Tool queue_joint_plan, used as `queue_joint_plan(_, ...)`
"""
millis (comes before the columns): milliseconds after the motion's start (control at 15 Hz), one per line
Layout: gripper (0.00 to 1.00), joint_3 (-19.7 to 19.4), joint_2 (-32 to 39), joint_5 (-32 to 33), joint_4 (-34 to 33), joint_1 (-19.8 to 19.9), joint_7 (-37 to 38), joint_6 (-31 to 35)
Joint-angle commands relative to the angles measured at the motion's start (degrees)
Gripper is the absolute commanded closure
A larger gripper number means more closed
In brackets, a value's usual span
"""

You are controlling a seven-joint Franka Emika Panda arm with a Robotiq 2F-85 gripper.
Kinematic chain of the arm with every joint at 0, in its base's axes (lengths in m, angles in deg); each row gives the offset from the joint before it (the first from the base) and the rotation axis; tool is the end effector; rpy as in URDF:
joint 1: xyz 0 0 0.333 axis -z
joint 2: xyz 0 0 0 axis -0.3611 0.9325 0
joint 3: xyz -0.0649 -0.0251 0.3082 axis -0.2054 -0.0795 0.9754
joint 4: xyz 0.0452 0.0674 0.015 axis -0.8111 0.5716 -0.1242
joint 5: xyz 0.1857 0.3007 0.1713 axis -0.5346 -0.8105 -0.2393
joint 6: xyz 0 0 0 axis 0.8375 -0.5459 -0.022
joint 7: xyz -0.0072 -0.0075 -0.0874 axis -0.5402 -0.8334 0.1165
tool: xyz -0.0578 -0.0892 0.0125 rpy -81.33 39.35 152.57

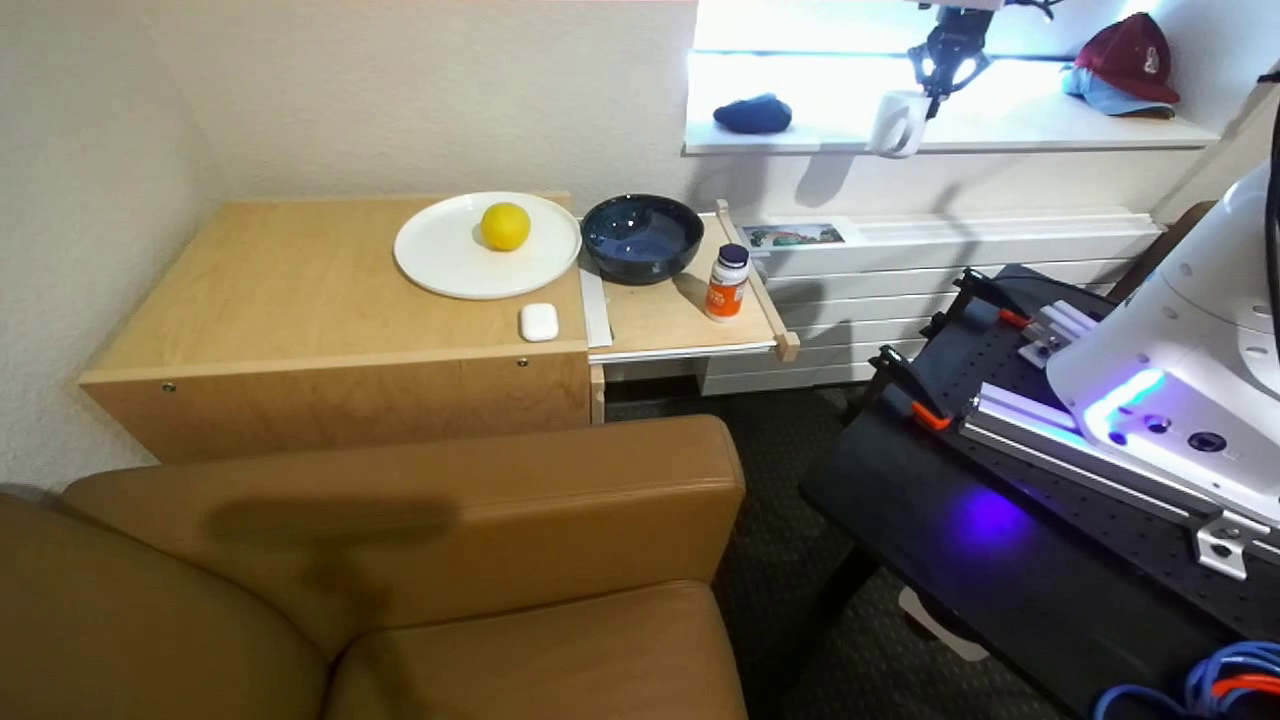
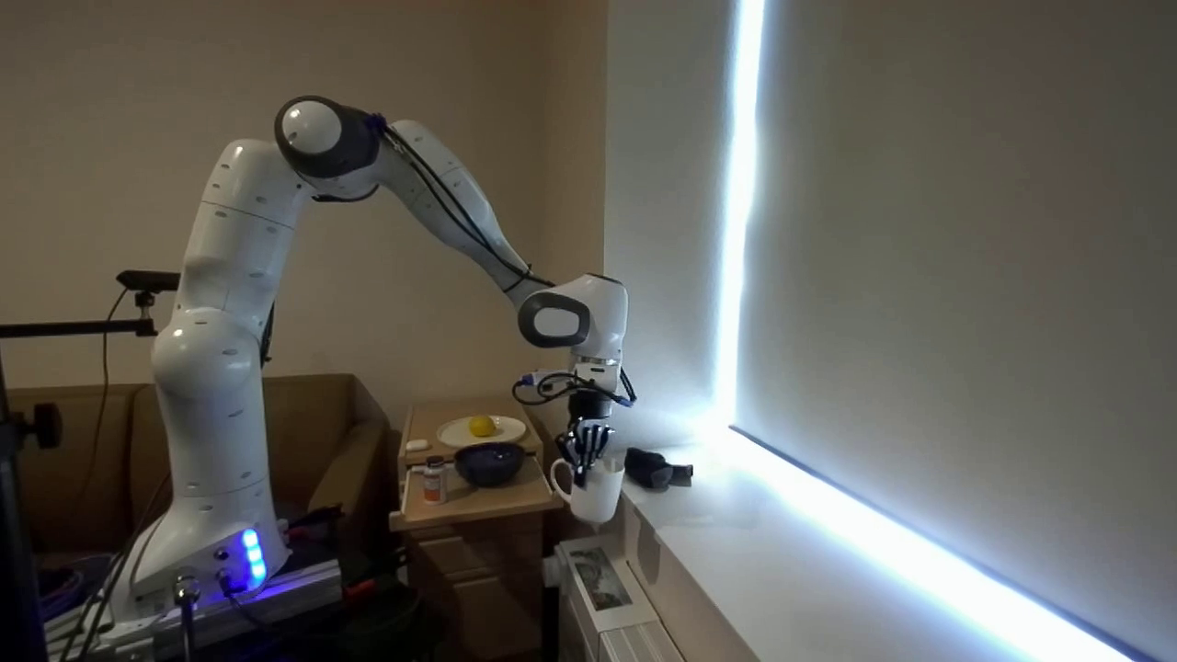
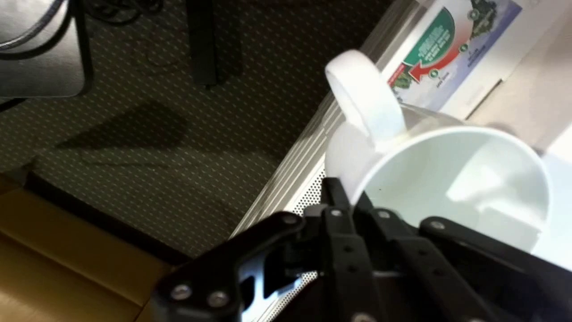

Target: Remove the white mug from the black bowl and place it on the window sill, remove the white mug from the window sill and put it in the black bowl

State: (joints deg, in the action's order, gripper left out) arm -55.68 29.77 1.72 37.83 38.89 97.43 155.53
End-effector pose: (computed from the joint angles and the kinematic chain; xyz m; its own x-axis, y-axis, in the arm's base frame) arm 0.4298 -0.3468 0.2565 -0.0365 -0.9987 -0.0360 -0.9958 0.0333 0.0849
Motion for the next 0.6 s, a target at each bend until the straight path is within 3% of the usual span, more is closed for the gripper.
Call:
queue_joint_plan(0,0.99,-0.1,7.5,-6.3,-10.0,1.7,5.3,1.0)
queue_joint_plan(200,0.99,0.2,12.7,-11.4,-19.6,3.0,11.9,-2.3)
queue_joint_plan(333,0.99,-0.2,15.1,-11.2,-24.3,1.9,19.1,-3.8)
queue_joint_plan(400,0.94,0.2,12.1,-10.0,-18.7,2.4,14.6,-0.7)
queue_joint_plan(533,0.94,0.5,14.3,-9.8,-22.4,2.3,18.4,-1.9)
